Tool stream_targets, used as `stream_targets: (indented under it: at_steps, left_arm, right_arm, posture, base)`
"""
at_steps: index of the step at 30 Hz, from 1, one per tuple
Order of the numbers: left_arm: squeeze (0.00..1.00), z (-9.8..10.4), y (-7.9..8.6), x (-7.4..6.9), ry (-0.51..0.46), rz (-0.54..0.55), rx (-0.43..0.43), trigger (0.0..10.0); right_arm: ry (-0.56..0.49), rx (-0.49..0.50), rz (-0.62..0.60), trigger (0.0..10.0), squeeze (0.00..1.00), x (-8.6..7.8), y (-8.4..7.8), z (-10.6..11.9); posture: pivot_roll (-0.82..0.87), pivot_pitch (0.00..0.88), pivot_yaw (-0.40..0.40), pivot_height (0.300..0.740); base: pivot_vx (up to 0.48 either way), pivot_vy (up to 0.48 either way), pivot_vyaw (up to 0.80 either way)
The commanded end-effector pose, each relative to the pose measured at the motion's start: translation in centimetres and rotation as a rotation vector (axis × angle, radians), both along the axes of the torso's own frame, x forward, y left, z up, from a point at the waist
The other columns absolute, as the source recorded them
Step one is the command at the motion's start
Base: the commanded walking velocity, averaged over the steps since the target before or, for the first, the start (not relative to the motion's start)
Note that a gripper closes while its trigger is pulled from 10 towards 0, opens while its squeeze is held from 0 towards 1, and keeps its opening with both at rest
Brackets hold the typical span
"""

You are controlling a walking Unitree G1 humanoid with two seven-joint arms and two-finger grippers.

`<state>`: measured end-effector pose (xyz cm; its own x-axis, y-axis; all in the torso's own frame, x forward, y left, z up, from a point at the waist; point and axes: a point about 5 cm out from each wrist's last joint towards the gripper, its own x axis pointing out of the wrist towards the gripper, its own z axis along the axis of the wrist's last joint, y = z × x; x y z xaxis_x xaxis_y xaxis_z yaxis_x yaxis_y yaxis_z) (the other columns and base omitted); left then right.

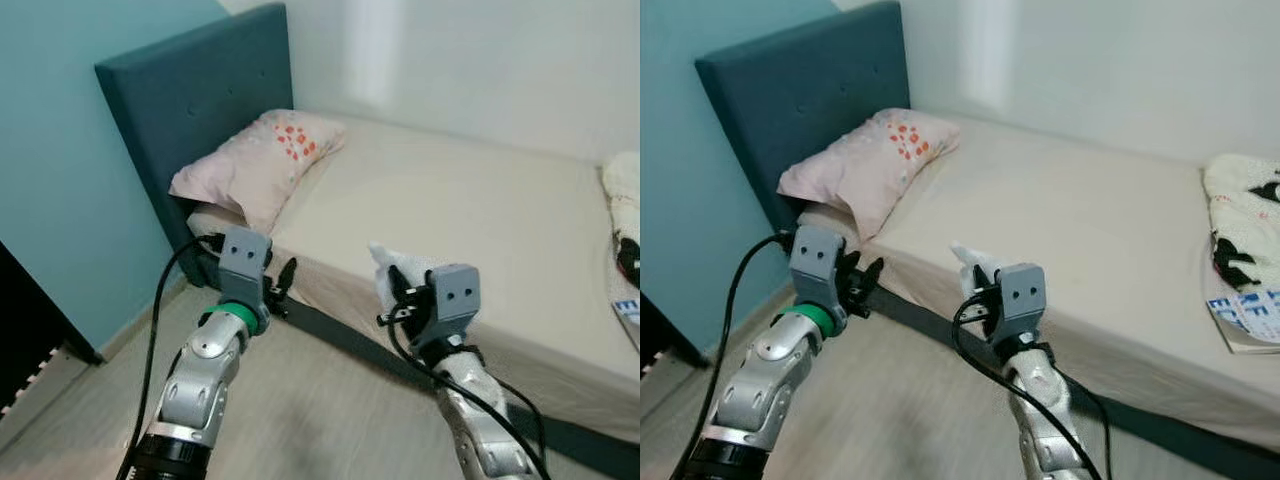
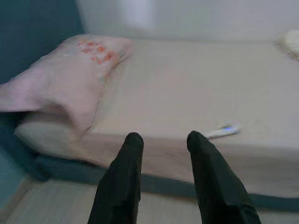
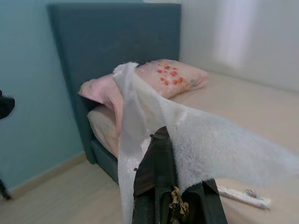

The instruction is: Clean up the room

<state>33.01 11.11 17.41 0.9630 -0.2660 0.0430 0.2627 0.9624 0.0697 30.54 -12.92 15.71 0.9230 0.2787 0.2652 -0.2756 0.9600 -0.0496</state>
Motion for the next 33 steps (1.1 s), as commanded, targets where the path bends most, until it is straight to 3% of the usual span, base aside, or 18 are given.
stream_targets:
  at_steps: [1, 8, 17, 33]
  left_arm:
    - [0.00, -0.4, 0.0, -0.2, 0.017, 0.003, 0.007, 10.0]
    - [0.00, -0.7, 0.5, -0.4, 0.023, 0.022, 0.023, 10.0]
    - [0.00, -1.0, 0.8, -0.4, 0.035, 0.055, 0.029, 10.0]
    - [0.00, -1.1, 1.2, -0.6, 0.037, 0.078, 0.031, 10.0]
  right_arm:
    - [0.001, -0.001, 0.042, 10.0, 0.00, -0.3, 0.7, -0.1]
    - [-0.016, -0.033, 0.191, 10.0, 0.00, -0.8, 3.0, 0.4]
    - [-0.034, -0.029, 0.253, 10.0, 0.00, -0.4, 4.2, 1.2]
    - [-0.028, 0.007, 0.265, 10.0, 0.00, -0.2, 4.8, 1.4]
  posture:
    - [-0.14, 0.001, 0.084, 0.714]
    - [-0.14, 0.004, 0.082, 0.714]
    - [-0.13, 0.009, 0.070, 0.714]
    - [-0.12, 0.015, 0.071, 0.714]
  base:
    - [0.000, 0.000, 0.68]
    - [0.000, 0.000, 0.68]
    - [0.000, 0.000, 0.67]
    - [0.000, 0.000, 0.67]
